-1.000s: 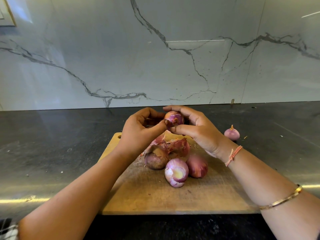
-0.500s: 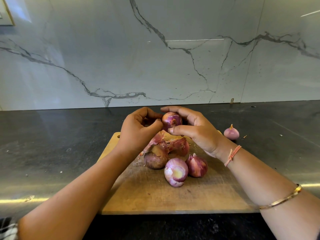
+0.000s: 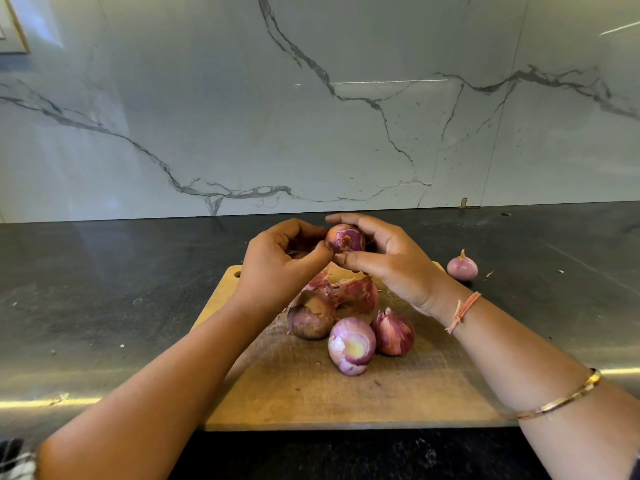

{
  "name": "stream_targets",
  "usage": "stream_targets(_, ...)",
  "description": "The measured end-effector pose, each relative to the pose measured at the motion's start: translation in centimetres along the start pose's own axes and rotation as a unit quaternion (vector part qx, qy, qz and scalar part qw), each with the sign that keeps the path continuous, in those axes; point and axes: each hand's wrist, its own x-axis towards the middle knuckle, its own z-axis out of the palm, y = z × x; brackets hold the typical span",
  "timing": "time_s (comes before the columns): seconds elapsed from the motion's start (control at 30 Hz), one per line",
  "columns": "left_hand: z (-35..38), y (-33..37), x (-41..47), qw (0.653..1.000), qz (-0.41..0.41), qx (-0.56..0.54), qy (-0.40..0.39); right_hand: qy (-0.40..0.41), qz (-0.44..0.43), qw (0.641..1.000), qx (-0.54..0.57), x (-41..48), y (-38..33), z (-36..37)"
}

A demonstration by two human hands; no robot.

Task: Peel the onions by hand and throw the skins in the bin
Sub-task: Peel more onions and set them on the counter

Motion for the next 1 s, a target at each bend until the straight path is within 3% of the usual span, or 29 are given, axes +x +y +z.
stream_targets(0.43,0.02,0.25,-0.26,0.998,0.057,0.000,0.023,0.046,-0.001,0.999,-0.003,0.22,0.17,-0.29)
stream_targets(1.0,0.22,0.07,-0.22,0.993,0.105,0.032,0.035,0.044,-0.017,0.998,-0.046,0.30,0.75,0.07)
